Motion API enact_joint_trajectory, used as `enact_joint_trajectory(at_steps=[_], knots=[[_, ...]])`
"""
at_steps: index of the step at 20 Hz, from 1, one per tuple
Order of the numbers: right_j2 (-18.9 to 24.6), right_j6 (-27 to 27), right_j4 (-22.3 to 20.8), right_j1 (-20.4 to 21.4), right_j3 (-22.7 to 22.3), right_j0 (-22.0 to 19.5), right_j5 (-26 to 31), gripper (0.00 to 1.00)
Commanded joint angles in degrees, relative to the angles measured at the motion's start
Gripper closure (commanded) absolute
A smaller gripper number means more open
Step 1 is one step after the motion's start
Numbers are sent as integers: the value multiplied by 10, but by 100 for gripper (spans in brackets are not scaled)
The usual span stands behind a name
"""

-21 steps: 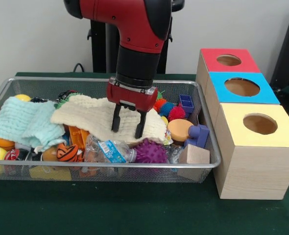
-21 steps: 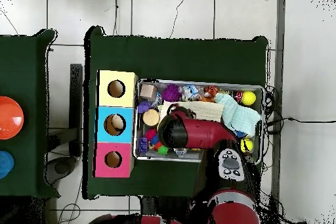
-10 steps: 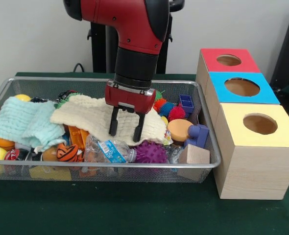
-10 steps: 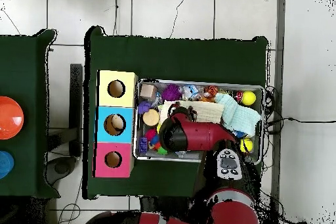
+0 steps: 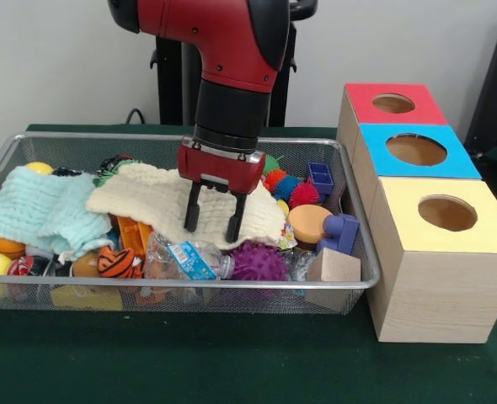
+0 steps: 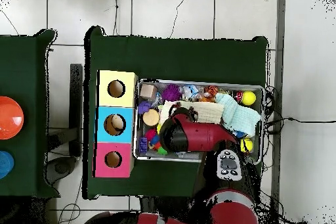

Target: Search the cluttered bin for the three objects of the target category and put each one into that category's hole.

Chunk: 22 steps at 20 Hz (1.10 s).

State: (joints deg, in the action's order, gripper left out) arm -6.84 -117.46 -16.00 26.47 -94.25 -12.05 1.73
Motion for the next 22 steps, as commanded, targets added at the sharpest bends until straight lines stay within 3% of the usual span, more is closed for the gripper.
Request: enact_joint_trajectory(at_steps=[1,11,18,22], knots=[[22,-52,-2,-10,-35,-15,31,0],[36,-49,9,-19,-39,-28,64,0],[53,-37,19,-17,-41,-40,119,0],[66,-38,44,-14,-48,-50,179,0]])
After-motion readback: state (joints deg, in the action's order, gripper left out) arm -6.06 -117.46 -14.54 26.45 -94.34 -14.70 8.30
